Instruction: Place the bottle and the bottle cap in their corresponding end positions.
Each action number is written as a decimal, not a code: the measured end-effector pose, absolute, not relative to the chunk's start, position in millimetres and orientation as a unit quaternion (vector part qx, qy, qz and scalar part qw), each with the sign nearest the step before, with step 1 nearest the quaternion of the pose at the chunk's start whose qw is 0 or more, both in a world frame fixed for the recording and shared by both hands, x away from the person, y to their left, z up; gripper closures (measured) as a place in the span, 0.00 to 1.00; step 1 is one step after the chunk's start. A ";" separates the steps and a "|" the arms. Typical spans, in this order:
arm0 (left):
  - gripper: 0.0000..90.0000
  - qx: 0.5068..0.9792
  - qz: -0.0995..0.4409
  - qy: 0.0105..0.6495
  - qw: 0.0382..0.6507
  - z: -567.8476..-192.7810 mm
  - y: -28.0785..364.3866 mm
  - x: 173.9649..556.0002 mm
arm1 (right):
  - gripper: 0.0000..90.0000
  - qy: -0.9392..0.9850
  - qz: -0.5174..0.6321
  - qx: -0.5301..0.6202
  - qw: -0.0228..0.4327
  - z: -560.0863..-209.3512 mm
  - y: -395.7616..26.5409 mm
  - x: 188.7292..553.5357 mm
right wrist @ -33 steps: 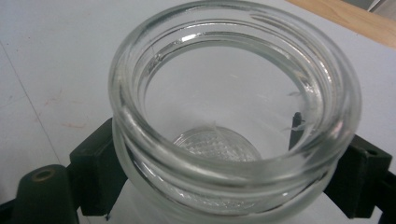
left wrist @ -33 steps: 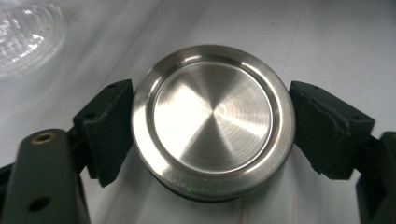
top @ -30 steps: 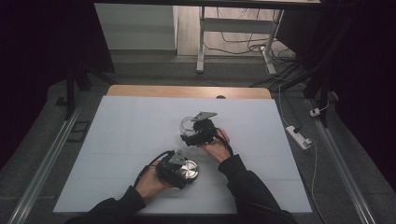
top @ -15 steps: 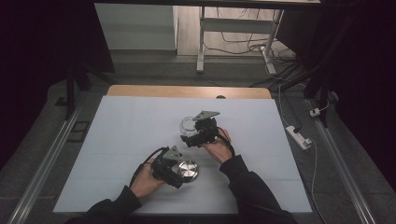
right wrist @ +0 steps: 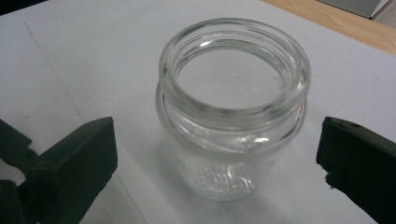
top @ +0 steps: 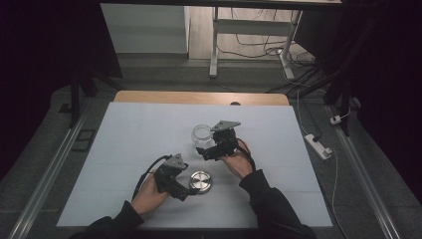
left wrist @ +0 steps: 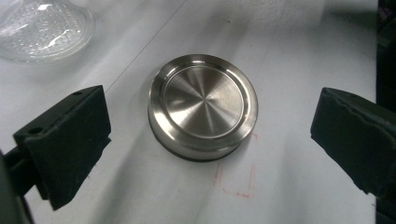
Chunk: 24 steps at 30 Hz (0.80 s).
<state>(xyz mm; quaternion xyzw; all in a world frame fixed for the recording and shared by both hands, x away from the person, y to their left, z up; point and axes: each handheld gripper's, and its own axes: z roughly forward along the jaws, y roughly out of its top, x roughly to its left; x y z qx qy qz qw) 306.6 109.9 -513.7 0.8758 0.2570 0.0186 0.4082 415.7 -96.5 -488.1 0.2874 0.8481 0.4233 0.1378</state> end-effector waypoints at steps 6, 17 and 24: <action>0.00 0.873 0.021 0.262 0.410 -512.2 118.5 303.8 | 0.00 0.845 0.430 0.287 0.137 -485.1 -105.0 406.9; 0.00 0.868 0.020 0.268 0.418 -509.5 136.5 297.7 | 0.00 0.851 0.430 0.276 0.118 -485.6 -109.0 390.2; 0.00 0.863 0.014 0.277 0.422 -508.7 149.1 294.3 | 0.00 0.852 0.436 0.268 0.115 -485.9 -114.5 379.3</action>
